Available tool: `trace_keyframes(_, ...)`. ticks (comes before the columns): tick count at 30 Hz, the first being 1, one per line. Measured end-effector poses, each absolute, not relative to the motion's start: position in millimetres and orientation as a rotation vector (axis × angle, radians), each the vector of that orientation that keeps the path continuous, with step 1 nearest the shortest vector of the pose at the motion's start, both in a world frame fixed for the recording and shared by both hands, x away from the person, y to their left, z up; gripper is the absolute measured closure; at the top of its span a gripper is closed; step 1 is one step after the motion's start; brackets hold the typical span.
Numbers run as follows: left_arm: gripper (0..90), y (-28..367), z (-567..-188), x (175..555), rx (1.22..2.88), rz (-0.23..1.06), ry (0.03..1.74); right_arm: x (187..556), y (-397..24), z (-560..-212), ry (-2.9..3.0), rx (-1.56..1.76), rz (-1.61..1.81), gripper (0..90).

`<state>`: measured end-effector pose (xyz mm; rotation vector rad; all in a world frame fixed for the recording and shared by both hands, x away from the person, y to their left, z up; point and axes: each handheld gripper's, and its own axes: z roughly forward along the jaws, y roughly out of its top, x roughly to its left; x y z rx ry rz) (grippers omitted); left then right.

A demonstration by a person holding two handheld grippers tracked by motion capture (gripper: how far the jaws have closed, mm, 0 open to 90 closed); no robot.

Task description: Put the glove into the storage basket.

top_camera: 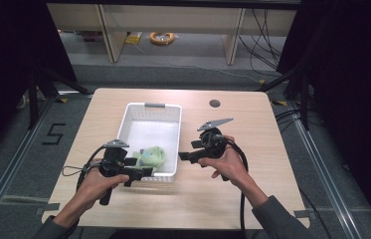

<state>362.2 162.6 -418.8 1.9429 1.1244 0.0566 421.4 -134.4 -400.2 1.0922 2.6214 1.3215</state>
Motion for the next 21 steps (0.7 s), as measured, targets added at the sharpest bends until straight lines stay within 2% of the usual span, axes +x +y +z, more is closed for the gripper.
trace_keyframes(21, 19.3, 135.3, -419.4, 332.6, 1.939, 0.022, 1.017, 394.0, -168.6, -405.4, 2.559, 1.093, 1.388, 26.8)
